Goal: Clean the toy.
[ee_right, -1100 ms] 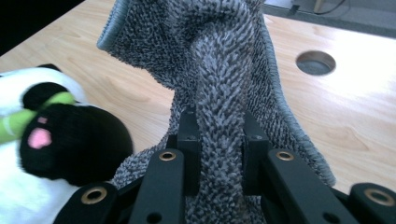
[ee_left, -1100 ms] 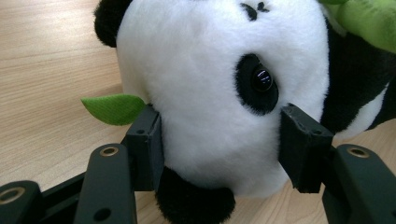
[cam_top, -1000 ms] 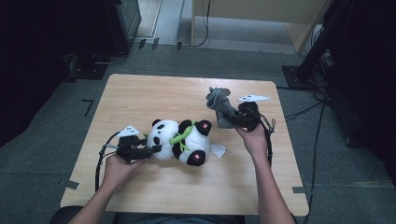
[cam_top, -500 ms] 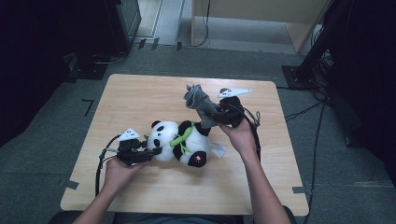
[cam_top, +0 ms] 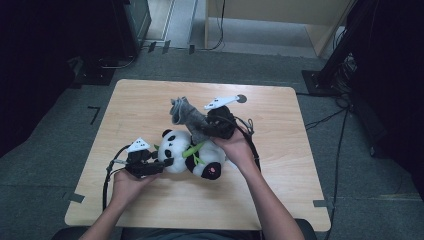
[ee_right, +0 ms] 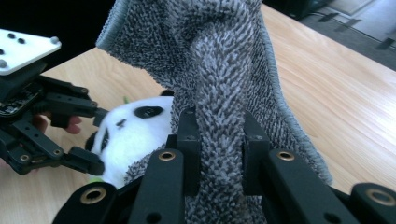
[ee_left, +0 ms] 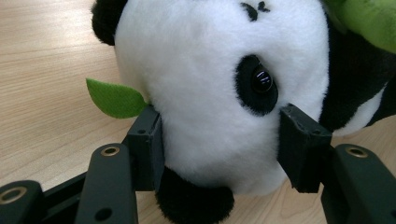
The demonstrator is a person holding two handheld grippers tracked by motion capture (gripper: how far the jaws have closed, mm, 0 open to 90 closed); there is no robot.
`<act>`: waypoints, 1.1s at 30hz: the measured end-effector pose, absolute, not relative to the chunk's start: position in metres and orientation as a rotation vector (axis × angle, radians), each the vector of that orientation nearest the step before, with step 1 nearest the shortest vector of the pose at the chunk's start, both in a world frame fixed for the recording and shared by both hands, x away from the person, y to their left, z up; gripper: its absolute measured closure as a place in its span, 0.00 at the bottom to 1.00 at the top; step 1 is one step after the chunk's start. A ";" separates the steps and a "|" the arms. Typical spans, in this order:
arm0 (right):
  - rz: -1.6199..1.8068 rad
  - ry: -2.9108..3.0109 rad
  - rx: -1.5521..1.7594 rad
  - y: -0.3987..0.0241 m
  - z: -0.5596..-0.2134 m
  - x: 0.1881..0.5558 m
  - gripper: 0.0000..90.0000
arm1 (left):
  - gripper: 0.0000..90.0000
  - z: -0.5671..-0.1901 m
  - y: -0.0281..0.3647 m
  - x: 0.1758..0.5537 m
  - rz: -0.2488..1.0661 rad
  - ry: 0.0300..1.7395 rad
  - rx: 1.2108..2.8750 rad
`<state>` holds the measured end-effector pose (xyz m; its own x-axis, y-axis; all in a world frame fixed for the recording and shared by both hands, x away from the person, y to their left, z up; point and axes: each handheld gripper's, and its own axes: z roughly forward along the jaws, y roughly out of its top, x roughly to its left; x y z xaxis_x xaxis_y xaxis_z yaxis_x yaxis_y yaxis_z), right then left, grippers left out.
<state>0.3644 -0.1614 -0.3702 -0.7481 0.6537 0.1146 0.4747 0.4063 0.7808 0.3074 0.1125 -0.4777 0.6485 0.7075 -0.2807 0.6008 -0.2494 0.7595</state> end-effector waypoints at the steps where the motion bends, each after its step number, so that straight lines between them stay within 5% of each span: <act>1: 1.261 2.462 0.990 -0.157 -0.371 0.365 0.84 | 0.46 -0.478 0.112 0.307 0.148 1.027 1.948; 15: 1.222 2.617 0.912 -0.106 -0.394 0.365 0.84 | 0.48 -0.478 0.112 0.306 0.155 1.025 1.967; 33: 1.066 2.568 1.026 -0.127 -0.412 0.385 0.86 | 0.50 -0.478 0.111 0.310 0.133 1.037 1.957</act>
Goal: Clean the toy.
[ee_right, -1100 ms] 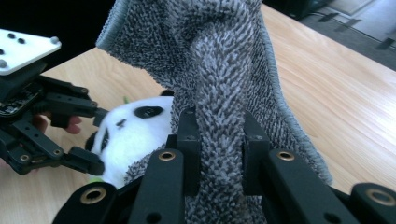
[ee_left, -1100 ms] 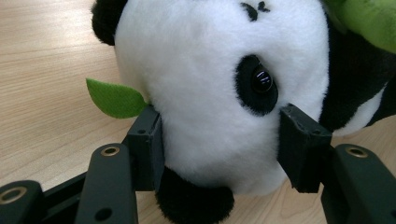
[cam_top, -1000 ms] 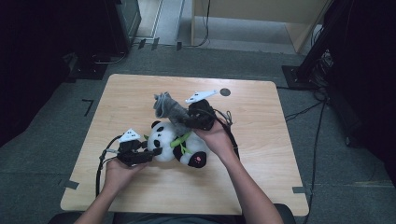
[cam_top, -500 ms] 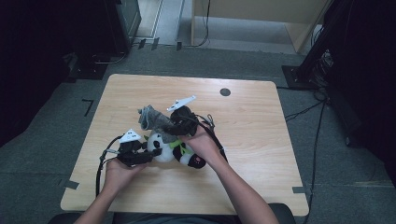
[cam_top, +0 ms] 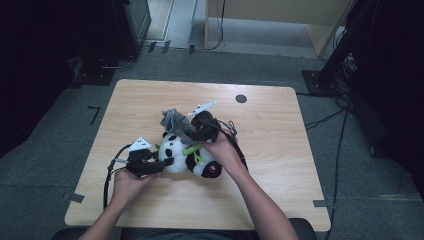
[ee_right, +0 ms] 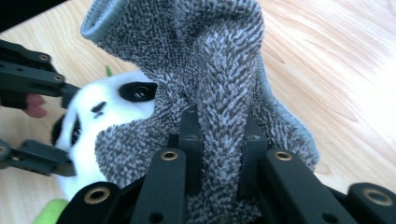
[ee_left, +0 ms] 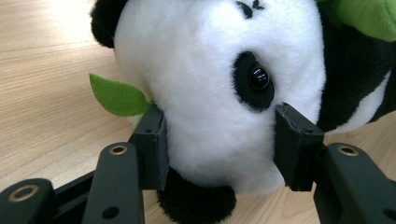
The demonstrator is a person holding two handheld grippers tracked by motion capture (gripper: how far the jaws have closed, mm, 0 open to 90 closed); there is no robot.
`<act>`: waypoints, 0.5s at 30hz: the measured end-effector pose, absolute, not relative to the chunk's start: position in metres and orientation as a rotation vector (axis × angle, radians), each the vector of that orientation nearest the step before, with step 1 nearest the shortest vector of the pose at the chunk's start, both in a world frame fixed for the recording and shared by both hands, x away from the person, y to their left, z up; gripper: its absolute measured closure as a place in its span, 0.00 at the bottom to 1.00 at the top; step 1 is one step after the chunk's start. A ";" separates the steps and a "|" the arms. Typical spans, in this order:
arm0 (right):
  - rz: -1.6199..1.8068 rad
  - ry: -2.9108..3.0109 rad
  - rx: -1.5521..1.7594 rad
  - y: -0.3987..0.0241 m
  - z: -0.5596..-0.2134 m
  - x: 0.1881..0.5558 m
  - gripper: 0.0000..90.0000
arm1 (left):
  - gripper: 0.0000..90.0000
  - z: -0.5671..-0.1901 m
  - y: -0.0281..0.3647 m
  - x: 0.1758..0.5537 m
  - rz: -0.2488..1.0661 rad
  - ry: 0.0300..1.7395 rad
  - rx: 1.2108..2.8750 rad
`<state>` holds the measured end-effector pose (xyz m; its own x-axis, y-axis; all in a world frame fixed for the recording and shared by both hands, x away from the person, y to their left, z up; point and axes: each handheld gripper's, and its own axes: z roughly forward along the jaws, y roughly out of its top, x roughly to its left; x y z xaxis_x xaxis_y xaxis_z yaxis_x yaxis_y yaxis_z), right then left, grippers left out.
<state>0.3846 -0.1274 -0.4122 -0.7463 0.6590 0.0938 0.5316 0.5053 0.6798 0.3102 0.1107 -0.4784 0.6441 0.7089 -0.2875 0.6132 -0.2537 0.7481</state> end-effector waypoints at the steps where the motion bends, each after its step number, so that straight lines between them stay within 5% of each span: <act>1: 1.066 2.567 1.034 -0.129 -0.412 0.385 0.86 | 0.50 -0.478 0.111 0.310 0.132 1.036 1.958; 15: 1.032 2.474 1.089 -0.152 -0.405 0.394 0.86 | 0.50 -0.479 0.109 0.310 0.122 1.020 1.961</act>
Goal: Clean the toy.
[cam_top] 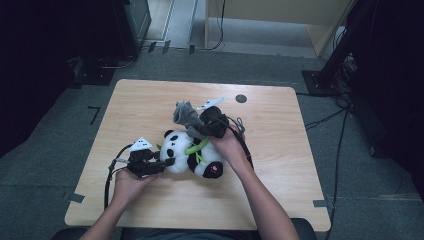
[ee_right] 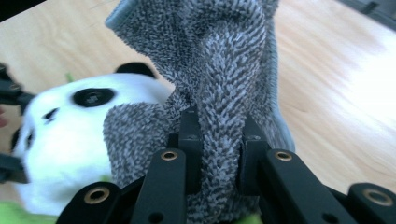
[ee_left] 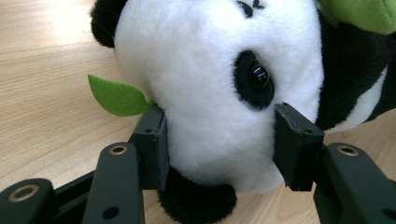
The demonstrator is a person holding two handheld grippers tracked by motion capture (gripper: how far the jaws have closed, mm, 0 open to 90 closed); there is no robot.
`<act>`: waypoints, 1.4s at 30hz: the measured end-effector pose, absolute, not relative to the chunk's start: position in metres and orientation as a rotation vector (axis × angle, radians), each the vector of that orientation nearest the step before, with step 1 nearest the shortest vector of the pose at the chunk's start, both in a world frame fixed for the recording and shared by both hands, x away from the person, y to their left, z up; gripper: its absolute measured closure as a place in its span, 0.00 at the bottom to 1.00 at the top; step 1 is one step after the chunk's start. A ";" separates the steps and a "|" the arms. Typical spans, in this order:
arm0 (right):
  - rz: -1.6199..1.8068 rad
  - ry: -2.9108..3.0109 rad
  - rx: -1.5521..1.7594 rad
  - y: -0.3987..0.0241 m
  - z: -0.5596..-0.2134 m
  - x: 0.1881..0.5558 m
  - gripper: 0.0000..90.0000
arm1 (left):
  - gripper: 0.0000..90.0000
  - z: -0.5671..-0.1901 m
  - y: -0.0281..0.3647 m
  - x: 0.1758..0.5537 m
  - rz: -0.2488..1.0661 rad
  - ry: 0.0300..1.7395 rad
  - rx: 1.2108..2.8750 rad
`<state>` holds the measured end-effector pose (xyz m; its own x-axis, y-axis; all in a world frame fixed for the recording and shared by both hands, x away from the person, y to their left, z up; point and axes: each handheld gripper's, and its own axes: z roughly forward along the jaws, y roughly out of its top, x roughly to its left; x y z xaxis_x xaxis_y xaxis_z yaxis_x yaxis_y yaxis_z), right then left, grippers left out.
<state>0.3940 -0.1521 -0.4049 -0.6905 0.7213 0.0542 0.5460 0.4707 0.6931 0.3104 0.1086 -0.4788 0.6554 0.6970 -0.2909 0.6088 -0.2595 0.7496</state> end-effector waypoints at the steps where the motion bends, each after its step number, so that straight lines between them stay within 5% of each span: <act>1: 1.029 2.458 1.099 -0.156 -0.404 0.395 0.87 | 0.50 -0.479 0.109 0.310 0.121 1.019 1.964; 11: 1.029 2.356 1.244 -0.194 -0.391 0.398 0.87 | 0.50 -0.480 0.110 0.311 0.116 1.020 1.961; 20: 1.272 2.371 1.047 -0.160 -0.352 0.369 0.87 | 0.50 -0.480 0.109 0.310 0.126 1.019 1.951; 31: 1.512 2.594 0.989 -0.110 -0.376 0.364 0.87 | 0.49 -0.481 0.110 0.307 0.134 1.020 1.940; 42: 1.199 2.561 1.052 -0.116 -0.405 0.381 0.87 | 0.49 -0.479 0.109 0.309 0.122 1.040 1.950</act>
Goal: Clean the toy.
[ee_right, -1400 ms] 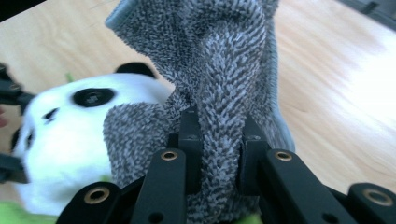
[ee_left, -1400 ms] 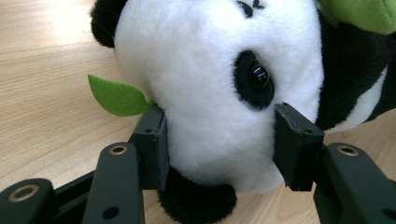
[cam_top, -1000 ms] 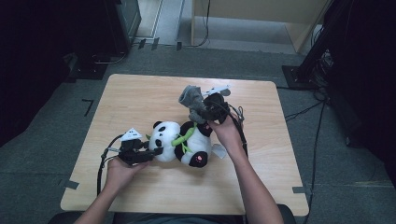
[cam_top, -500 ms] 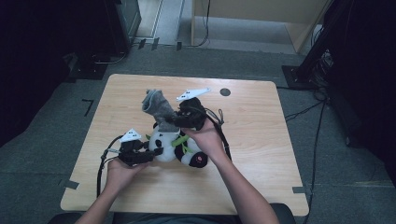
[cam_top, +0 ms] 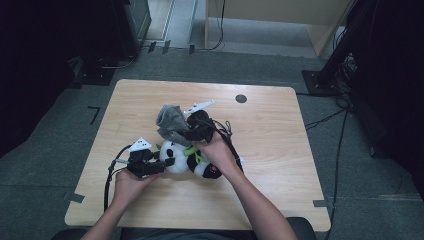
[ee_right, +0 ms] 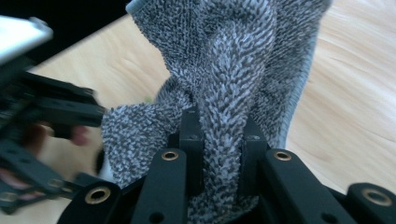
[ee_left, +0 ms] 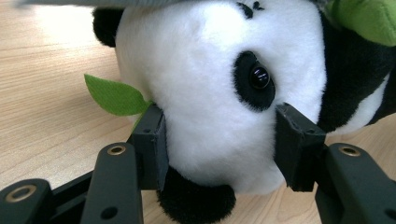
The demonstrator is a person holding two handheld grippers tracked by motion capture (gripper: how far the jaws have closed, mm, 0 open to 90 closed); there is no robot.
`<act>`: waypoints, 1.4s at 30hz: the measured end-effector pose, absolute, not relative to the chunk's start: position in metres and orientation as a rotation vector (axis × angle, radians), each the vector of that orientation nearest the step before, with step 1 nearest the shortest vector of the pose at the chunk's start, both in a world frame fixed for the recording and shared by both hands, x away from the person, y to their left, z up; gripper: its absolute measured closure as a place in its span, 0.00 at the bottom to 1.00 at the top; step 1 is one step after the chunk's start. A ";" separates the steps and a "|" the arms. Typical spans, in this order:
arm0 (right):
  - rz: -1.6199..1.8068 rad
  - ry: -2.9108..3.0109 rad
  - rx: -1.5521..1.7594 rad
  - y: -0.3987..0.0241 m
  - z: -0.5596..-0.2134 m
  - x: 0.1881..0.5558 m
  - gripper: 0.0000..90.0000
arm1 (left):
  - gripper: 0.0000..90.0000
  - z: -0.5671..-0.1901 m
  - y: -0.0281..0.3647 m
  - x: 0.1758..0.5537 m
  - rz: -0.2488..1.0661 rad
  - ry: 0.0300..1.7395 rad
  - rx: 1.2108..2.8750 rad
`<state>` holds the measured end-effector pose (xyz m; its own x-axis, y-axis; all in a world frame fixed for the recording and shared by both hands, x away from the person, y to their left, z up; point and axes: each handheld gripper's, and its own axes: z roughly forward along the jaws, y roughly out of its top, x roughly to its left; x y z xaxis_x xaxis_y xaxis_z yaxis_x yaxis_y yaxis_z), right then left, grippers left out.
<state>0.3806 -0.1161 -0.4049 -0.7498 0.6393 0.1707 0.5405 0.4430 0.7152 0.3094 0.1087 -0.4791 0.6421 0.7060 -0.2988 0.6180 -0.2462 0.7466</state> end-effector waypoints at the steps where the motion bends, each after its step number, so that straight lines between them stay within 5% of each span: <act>1: 1.179 2.557 1.059 -0.118 -0.406 0.381 0.87 | 0.49 -0.479 0.109 0.309 0.122 1.041 1.950; 42: 1.088 2.316 1.394 -0.217 -0.411 0.412 0.88 | 0.51 -0.478 0.109 0.316 0.090 1.055 1.947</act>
<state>0.4122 -0.2171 -0.4105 -0.5222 0.8350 0.1733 0.6664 0.2727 0.6940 0.3156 0.1093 -0.4778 0.6345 0.7021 -0.3234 0.6374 -0.2384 0.7328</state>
